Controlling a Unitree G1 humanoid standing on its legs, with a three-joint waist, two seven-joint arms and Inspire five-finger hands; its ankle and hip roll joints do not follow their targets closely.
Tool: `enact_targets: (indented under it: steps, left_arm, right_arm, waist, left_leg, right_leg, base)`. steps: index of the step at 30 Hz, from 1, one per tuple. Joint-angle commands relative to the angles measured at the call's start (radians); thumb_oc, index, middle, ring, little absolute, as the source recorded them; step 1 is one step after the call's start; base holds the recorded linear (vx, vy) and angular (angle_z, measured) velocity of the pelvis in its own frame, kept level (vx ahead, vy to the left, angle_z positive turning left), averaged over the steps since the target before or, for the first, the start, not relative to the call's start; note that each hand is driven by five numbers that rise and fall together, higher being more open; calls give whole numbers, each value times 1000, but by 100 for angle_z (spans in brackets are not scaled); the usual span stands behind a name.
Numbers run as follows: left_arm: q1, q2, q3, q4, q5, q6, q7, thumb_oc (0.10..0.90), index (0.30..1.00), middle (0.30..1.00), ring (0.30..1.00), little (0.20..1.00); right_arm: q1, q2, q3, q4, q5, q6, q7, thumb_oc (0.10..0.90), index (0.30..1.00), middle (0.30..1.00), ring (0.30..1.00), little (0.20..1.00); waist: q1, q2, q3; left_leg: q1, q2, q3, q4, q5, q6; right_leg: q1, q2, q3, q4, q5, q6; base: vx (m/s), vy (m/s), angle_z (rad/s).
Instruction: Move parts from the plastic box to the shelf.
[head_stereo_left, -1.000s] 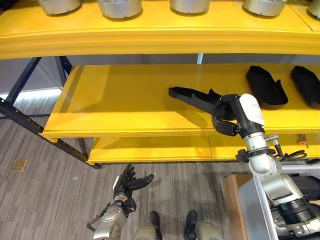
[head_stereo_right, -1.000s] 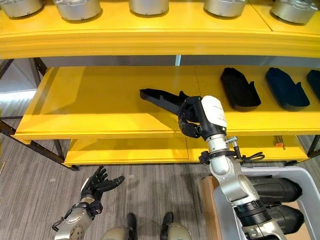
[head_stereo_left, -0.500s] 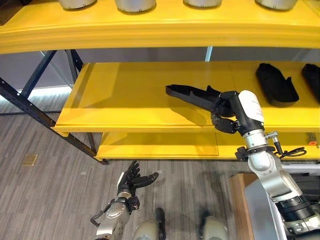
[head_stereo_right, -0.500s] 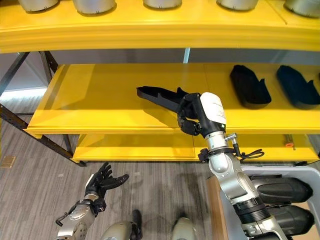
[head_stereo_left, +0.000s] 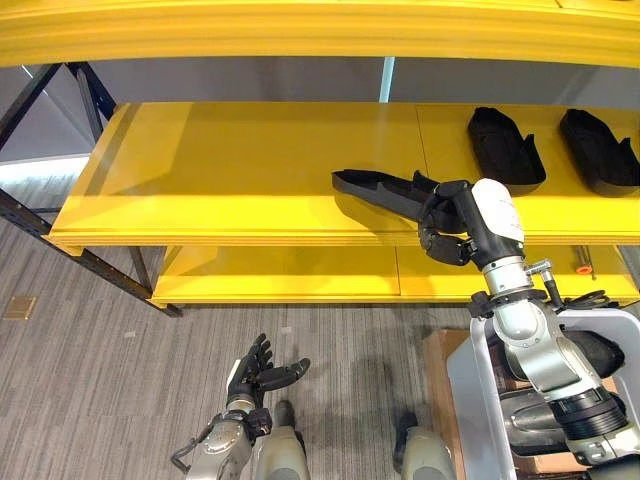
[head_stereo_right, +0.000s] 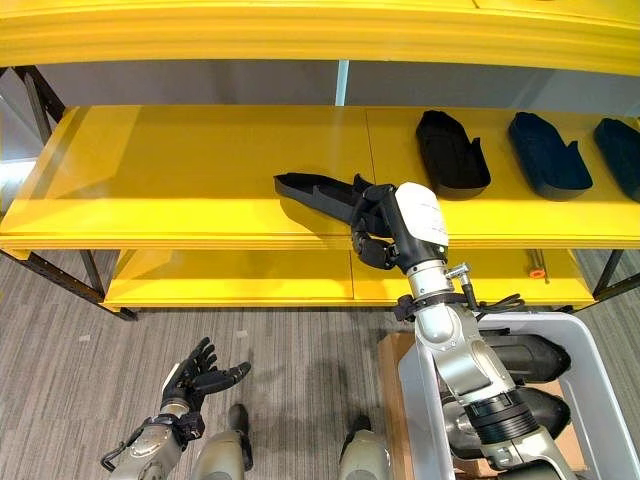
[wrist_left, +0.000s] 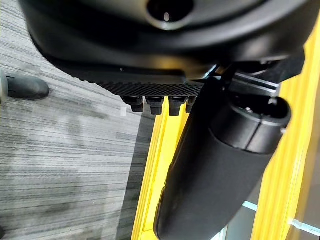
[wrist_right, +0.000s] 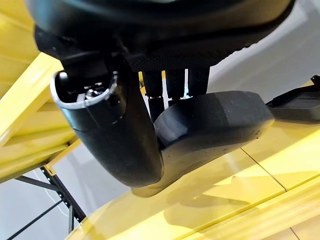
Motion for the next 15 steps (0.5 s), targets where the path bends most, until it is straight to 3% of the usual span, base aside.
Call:
enact_targets:
  steps: [1, 15]
  left_arm:
    - [-37, 75, 3, -103, -15, -81, -9, 900, 1000, 1000, 1000, 1000]
    - [-26, 122, -23, -127, -34, -83, -17, 900, 1000, 1000, 1000, 1000]
  right_arm:
    - [-244, 6, -25, -109, 26, -92, -79, 400, 300, 300, 300, 300]
    - [-597, -9, 120, 114, 56, -36, -119, 400, 300, 300, 300, 300]
  waist:
    - [27, -36, -68]
    - [75, -6, -54]
  left_leg:
    - [4, 29, -2, 105, -103, 7]
    - [-9, 26, -15, 73, -76, 2]
  right_leg:
    - [40, -4, -9, -68, 24, -1]
    - [4, 2, -21, -34, 8, -20]
  base:
    - [-8, -96, 2]
    - [-1, -35, 2]
